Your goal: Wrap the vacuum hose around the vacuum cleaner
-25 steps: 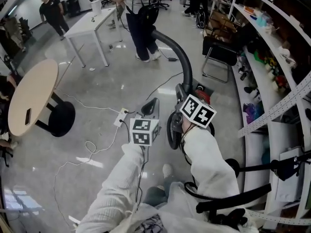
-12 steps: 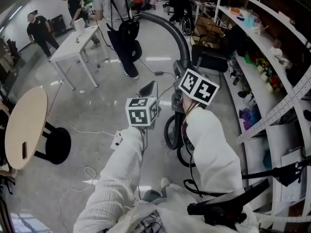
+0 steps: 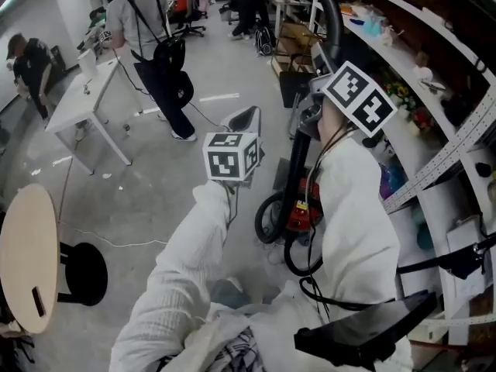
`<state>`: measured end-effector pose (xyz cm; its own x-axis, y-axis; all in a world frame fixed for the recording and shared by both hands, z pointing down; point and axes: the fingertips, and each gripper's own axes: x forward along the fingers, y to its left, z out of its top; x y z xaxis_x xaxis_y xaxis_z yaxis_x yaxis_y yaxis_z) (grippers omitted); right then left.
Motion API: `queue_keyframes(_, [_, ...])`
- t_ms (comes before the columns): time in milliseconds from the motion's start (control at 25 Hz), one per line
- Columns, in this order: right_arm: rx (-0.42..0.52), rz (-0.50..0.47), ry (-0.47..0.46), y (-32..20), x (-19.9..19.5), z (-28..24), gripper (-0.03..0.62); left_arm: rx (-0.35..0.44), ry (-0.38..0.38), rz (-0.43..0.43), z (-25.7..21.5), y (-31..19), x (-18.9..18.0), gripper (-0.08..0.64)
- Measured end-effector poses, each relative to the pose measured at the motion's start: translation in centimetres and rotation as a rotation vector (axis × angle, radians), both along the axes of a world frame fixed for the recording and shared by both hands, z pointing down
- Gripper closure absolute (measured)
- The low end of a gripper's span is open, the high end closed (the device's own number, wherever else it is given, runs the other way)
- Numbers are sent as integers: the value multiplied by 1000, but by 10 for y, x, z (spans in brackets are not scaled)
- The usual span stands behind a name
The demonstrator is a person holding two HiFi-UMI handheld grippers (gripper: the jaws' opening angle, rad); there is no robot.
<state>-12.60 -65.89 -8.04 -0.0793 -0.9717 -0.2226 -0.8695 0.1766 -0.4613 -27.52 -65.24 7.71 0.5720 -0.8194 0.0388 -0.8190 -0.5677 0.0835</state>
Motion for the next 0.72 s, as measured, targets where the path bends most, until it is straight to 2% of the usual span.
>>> queue_keyframes(120, [83,146,19,-3,20,-47,350,20,-8,87,-24,-36,8,563])
queue_keyframes(240, [119,246,60,-10,30,-72,350,15,-3,155,-36,-62,24,563])
queue_keyframes(400, [116,336,63,-32,50,-70,350,10,-7,230,-31,-83,46,563])
queue_keyframes(520, [133,405,72,-52,68,-66,350,-19,-23,273,-10,-107,60,563])
queue_keyframes(720, [206,507,127,-84,100,-101,350,-33,-53,317,1,-167,93,563])
